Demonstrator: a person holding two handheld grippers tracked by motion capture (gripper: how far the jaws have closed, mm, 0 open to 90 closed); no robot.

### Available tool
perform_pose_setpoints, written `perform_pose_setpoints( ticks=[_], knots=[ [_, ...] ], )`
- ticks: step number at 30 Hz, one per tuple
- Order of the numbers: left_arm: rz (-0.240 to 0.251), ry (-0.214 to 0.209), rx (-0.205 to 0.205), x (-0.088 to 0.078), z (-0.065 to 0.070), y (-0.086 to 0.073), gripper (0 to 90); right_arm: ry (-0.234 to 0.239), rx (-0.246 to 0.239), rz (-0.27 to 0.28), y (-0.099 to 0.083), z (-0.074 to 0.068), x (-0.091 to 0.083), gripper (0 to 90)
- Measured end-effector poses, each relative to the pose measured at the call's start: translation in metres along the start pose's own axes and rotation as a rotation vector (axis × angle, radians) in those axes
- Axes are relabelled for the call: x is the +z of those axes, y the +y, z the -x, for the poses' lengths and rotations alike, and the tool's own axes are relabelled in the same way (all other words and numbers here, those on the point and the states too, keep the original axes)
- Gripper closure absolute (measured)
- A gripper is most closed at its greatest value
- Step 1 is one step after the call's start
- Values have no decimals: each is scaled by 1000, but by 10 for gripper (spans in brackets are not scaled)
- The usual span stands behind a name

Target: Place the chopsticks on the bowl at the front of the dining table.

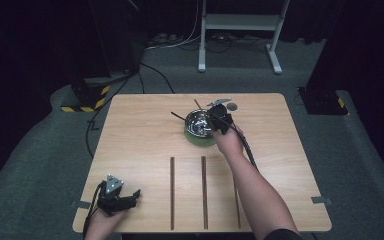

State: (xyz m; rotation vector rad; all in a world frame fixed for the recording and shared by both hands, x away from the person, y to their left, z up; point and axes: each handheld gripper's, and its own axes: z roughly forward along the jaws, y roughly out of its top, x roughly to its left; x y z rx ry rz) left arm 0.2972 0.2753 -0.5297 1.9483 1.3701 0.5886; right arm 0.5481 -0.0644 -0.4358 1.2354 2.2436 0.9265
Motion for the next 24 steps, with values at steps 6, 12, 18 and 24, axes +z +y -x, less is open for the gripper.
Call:
perform_pose_setpoints(
  ticks=[6,12,18,24],
  knots=[
    [-2,-3,3,0,0,0,168,5,6,-23,5,-6,11,843],
    [-2,-5,4,0,0,0,168,3,12,-33,9,-10,19,842],
    [-2,-6,4,0,0,0,168,8,23,-45,13,-12,28,842],
    [-2,-9,8,0,0,0,168,17,17,-62,15,-15,36,841]
  ],
)
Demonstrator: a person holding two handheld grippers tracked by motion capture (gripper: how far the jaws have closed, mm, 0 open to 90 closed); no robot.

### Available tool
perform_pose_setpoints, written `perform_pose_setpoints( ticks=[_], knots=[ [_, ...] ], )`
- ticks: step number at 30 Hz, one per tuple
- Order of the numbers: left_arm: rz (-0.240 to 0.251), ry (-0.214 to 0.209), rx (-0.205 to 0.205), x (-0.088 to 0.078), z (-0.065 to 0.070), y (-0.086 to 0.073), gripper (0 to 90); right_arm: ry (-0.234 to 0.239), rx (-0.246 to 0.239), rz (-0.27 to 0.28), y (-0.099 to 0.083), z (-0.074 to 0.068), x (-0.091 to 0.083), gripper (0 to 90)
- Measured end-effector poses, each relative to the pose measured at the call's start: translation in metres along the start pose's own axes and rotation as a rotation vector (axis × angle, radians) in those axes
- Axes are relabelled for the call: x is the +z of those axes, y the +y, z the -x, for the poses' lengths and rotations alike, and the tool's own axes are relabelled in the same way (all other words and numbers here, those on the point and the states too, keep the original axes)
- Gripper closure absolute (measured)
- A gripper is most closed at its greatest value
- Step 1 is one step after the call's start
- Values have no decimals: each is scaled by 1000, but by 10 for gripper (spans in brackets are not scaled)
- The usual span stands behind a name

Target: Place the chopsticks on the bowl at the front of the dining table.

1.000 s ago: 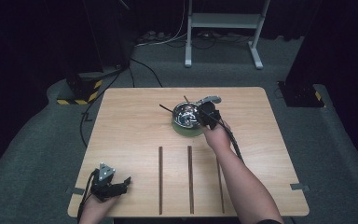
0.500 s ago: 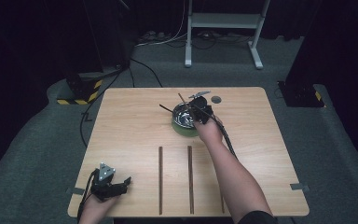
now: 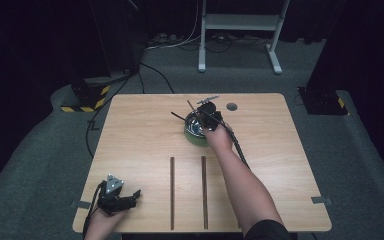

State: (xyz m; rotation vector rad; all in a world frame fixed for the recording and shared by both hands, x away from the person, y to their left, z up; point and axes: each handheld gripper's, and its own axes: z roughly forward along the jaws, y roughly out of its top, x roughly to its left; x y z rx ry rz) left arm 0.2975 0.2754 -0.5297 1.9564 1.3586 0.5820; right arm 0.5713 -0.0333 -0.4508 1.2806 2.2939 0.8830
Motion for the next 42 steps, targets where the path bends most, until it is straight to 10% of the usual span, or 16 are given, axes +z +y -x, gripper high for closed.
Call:
perform_pose_setpoints(
  ticks=[28,42],
  knots=[
    [0,0,0,0,0,0,168,5,-7,-30,4,-8,17,827],
    [2,-4,4,0,0,0,169,19,-13,38,-10,-6,-19,717]
  ],
)
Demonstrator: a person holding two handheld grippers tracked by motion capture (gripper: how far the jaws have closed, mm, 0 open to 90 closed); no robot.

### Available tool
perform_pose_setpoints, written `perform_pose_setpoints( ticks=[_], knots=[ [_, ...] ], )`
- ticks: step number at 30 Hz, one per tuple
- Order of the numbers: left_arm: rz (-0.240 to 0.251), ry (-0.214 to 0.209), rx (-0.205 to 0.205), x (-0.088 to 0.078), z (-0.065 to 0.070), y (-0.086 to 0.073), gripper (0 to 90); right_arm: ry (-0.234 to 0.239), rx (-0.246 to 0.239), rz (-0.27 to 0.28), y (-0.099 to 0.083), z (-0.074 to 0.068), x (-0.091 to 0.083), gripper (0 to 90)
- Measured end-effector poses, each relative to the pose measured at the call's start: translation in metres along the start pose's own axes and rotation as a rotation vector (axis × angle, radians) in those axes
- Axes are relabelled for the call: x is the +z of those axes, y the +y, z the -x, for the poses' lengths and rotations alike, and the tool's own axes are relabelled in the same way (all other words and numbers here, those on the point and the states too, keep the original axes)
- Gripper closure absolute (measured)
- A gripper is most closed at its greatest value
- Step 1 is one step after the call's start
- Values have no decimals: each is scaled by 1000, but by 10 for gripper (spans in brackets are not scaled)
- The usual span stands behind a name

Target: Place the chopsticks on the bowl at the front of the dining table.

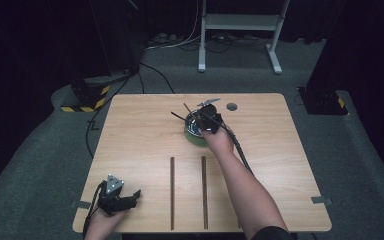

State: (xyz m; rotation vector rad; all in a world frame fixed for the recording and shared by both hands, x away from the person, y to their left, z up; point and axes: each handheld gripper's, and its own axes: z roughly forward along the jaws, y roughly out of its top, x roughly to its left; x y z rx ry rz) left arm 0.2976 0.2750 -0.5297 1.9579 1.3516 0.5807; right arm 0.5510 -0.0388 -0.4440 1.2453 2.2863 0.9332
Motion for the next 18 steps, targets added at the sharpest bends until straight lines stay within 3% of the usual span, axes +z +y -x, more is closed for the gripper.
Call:
perform_pose_setpoints(
  ticks=[8,15,18],
  knots=[
    [-5,2,3,0,0,0,169,-8,0,52,-36,9,-42,688],
    [-4,2,1,0,0,0,169,-11,17,72,-64,18,-58,664],
    [-4,2,1,0,0,0,169,8,33,85,-79,22,-65,646]
  ],
)
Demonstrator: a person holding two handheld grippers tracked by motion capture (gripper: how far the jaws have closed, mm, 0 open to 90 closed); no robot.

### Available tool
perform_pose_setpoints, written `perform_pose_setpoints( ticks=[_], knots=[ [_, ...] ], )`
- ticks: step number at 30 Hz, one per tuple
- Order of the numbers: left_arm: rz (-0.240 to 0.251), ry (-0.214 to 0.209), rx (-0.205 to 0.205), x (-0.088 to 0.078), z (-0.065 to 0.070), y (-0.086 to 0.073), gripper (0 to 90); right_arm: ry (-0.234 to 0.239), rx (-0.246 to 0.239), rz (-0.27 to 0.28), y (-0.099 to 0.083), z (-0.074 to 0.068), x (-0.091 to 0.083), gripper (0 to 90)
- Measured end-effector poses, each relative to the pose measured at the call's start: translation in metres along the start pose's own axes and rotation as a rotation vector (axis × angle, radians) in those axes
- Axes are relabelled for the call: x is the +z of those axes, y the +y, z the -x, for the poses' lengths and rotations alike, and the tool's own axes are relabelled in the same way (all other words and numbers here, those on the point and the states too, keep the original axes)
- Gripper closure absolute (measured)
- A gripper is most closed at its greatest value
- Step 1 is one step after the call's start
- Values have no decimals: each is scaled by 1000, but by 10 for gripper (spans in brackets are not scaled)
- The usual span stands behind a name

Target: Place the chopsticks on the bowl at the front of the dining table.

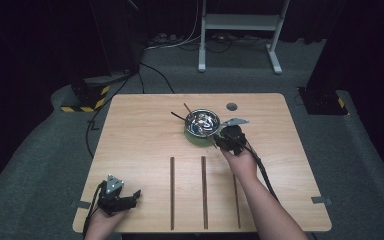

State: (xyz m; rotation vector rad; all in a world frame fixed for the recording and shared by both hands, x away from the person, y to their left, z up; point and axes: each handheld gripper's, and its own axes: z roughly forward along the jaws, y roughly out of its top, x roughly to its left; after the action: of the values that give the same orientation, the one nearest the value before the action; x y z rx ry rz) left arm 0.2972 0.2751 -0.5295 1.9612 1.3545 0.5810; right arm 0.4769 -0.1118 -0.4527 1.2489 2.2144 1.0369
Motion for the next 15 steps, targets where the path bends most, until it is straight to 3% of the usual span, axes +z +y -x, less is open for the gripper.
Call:
perform_pose_setpoints(
  ticks=[7,11,15],
  knots=[
    [-1,1,1,0,0,0,170,21,16,18,-36,3,-24,611],
    [-1,2,2,0,0,0,170,1,-3,24,-55,1,-35,600],
    [-1,2,2,0,0,0,170,-2,9,23,-67,1,-44,591]
  ],
)
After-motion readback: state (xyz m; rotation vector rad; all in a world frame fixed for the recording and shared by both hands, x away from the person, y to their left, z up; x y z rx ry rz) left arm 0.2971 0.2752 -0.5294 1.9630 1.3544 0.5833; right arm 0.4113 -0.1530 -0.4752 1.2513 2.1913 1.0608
